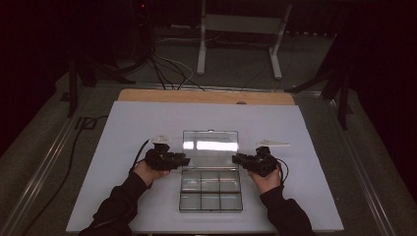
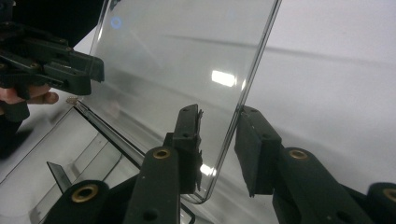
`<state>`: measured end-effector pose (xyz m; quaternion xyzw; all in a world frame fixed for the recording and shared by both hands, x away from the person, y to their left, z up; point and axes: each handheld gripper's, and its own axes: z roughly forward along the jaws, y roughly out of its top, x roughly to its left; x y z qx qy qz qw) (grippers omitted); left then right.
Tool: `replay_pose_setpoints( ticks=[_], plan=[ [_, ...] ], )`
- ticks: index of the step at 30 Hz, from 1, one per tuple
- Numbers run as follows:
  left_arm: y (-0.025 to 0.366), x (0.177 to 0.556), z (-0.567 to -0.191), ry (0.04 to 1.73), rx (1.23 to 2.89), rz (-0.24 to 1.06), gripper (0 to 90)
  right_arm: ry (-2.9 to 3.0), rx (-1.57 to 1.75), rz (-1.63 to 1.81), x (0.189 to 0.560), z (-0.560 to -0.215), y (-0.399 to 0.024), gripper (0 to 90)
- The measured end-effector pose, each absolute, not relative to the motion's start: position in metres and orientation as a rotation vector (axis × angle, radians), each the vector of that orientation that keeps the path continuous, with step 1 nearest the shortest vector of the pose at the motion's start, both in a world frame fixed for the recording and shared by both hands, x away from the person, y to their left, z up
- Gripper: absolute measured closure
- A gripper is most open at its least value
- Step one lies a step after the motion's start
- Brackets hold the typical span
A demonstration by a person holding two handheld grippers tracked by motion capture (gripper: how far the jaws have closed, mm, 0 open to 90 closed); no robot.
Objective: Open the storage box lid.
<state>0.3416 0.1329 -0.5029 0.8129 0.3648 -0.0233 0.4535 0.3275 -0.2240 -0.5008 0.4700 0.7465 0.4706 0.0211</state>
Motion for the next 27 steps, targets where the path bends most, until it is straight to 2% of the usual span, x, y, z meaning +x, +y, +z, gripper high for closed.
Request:
replay_pose_setpoints(
  ticks=[3,8,10,27],
  plan=[
    [0.132,0.343,-0.505,0.922,2.011,-0.077,61.6,2.326,1.490,1.436,0.329,-0.502,-0.222,67.1],
    [0.132,0.345,-0.506,0.943,2.016,-0.118,61.0,2.328,1.524,1.424,0.331,-0.503,-0.221,65.8],
    [0.131,0.346,-0.507,0.945,2.025,-0.134,57.8,2.331,1.544,1.410,0.332,-0.503,-0.220,64.6],
    [0.123,0.353,-0.508,1.052,2.038,-0.217,47.4,2.313,1.723,1.364,0.335,-0.505,-0.218,62.9]
  ],
)
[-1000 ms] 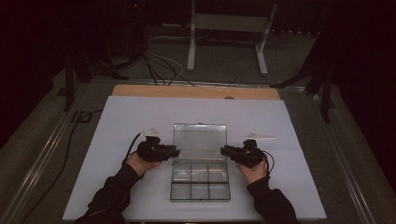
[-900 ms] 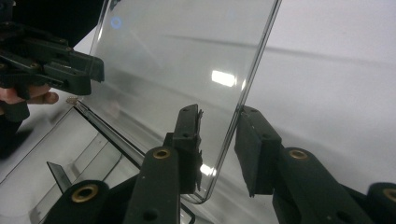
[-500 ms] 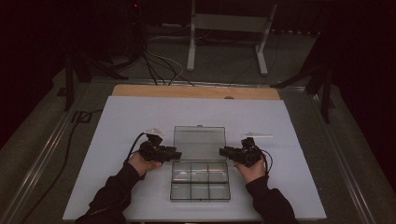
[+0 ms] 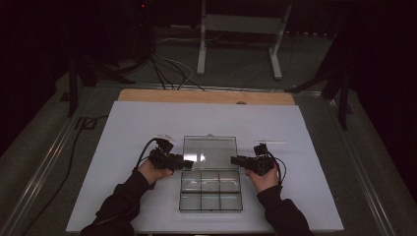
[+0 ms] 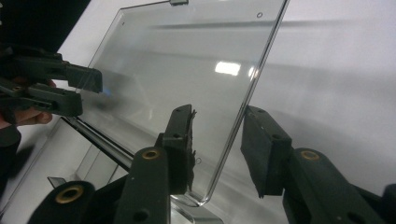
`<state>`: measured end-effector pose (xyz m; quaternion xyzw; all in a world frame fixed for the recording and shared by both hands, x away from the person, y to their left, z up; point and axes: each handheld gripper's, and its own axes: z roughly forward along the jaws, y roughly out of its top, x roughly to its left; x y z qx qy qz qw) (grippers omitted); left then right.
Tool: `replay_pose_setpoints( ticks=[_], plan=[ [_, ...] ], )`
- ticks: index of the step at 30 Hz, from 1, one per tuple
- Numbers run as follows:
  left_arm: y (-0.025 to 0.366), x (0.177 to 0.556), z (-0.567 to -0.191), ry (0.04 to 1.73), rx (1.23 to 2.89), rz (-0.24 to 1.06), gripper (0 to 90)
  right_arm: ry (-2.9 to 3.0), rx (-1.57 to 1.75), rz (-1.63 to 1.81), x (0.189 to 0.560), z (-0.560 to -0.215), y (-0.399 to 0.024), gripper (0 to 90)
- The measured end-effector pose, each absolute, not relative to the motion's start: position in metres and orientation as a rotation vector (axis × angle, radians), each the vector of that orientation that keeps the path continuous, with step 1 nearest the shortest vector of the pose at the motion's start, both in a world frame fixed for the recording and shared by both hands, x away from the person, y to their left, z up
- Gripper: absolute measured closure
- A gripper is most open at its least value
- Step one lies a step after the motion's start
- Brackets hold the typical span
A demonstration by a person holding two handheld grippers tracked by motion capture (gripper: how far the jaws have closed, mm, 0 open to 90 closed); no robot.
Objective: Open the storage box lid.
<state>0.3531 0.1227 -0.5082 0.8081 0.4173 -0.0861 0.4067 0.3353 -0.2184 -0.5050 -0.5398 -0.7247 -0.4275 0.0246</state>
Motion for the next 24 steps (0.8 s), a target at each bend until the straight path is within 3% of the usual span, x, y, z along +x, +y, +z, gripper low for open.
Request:
replay_pose_setpoints(
  ticks=[7,17,24],
  plan=[
    [0.1182,0.3577,-0.5088,1.097,2.056,-0.240,40.8,-2.209,-1.708,-1.282,0.3365,-0.5065,-0.2178,61.4],
    [0.1142,0.3603,-0.5143,1.186,2.039,-0.254,24.1,-2.249,-1.736,-1.230,0.3391,-0.5089,-0.2141,60.4],
    [0.1187,0.3587,-0.5110,1.162,2.030,-0.271,17.4,-2.234,-1.686,-1.301,0.3393,-0.5070,-0.2155,50.3]
  ],
)
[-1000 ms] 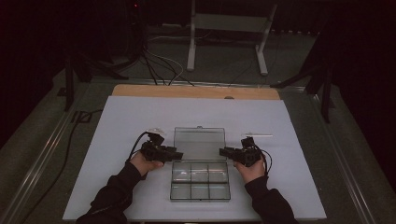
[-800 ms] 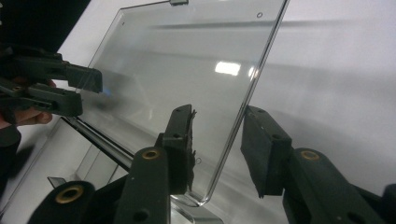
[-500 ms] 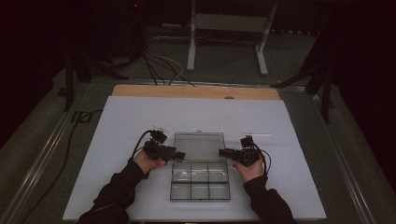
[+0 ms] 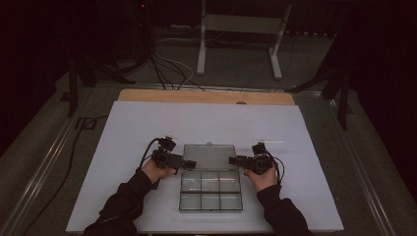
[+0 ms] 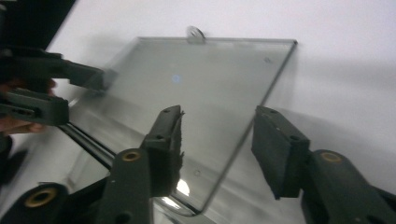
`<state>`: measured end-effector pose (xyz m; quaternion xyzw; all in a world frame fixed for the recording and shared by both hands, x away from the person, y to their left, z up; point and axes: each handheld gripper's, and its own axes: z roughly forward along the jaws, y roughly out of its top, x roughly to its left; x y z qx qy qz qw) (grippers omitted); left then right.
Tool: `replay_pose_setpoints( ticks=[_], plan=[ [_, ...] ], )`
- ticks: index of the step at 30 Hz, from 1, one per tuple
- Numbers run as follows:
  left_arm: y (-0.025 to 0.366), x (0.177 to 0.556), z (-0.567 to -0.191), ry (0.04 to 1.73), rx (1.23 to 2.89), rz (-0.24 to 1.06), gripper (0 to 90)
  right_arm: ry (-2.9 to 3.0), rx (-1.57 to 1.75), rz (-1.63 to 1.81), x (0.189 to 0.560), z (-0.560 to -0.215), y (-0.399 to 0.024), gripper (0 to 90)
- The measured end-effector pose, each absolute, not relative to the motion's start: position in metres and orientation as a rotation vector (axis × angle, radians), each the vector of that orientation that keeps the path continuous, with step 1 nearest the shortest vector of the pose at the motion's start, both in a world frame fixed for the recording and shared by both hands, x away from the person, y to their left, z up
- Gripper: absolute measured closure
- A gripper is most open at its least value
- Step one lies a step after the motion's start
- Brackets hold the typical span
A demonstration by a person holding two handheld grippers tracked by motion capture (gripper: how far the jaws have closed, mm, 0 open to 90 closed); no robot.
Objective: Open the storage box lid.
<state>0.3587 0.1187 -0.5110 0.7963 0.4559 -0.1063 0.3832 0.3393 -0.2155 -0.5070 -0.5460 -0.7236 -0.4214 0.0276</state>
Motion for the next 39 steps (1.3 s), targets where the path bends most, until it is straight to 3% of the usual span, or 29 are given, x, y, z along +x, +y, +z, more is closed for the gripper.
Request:
replay_pose_setpoints(
  ticks=[10,15,22,26,39],
  plan=[
    [0.124,0.352,-0.496,1.016,2.041,-0.220,16.7,-2.292,-1.604,-1.430,0.335,-0.498,-0.217,20.9],
    [0.128,0.348,-0.490,0.934,2.060,-0.193,16.2,-2.326,-1.496,-1.483,0.329,-0.493,-0.219,14.4],
    [0.133,0.343,-0.481,0.839,2.091,-0.151,1.8,-2.384,-1.438,-1.521,0.322,-0.489,-0.223,6.8],
    [0.135,0.340,-0.477,0.806,2.115,-0.120,1.7,-2.385,-1.413,-1.533,0.318,-0.486,-0.228,3.2],
    [0.150,0.327,-0.450,0.690,2.113,-0.029,1.7,-2.433,-1.331,-1.604,0.294,-0.477,-0.242,3.1]
  ],
)
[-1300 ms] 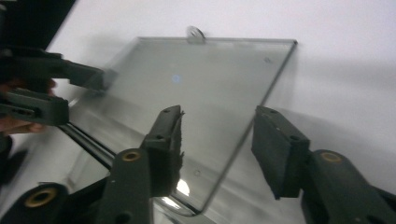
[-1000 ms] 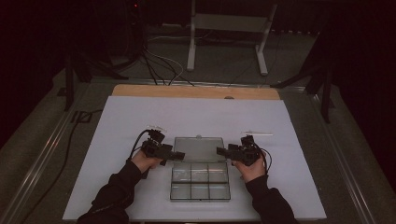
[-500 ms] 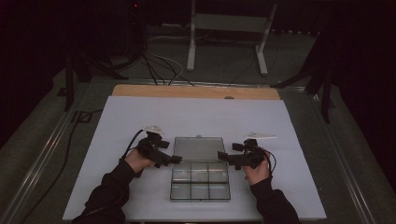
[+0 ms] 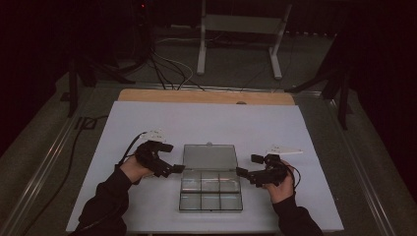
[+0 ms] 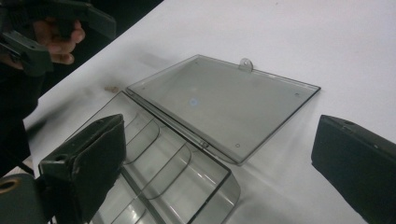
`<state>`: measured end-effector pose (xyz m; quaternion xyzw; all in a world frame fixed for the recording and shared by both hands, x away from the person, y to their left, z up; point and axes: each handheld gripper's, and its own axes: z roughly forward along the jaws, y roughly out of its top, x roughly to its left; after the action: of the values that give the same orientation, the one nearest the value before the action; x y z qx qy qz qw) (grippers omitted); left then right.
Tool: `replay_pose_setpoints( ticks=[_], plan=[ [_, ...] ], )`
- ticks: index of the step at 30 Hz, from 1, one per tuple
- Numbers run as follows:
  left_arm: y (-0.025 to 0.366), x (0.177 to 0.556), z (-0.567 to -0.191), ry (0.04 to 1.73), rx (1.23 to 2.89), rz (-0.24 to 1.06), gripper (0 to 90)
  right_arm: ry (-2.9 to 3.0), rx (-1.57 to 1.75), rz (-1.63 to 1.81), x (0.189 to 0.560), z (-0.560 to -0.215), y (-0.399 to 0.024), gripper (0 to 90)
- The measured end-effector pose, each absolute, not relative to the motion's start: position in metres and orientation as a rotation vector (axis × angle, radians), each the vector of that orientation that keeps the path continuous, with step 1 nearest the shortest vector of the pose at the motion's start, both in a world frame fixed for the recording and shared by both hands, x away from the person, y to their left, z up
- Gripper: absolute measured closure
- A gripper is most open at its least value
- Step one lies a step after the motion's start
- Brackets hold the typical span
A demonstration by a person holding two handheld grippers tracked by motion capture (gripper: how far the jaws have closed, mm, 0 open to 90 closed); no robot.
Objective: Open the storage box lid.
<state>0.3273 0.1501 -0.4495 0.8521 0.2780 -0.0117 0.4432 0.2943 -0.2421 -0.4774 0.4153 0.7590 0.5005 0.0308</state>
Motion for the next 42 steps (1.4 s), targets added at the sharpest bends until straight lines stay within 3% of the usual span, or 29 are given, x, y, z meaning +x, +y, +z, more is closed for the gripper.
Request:
replay_pose_setpoints(
  ticks=[18,42],
  plan=[
    [0.173,0.319,-0.439,0.573,2.112,-0.035,1.7,2.352,1.190,1.610,0.278,-0.477,-0.259,0.0],
    [0.224,0.308,-0.452,0.596,2.119,0.054,2.2,2.359,1.162,1.623,0.273,-0.477,-0.264,0.0]
  ],
)
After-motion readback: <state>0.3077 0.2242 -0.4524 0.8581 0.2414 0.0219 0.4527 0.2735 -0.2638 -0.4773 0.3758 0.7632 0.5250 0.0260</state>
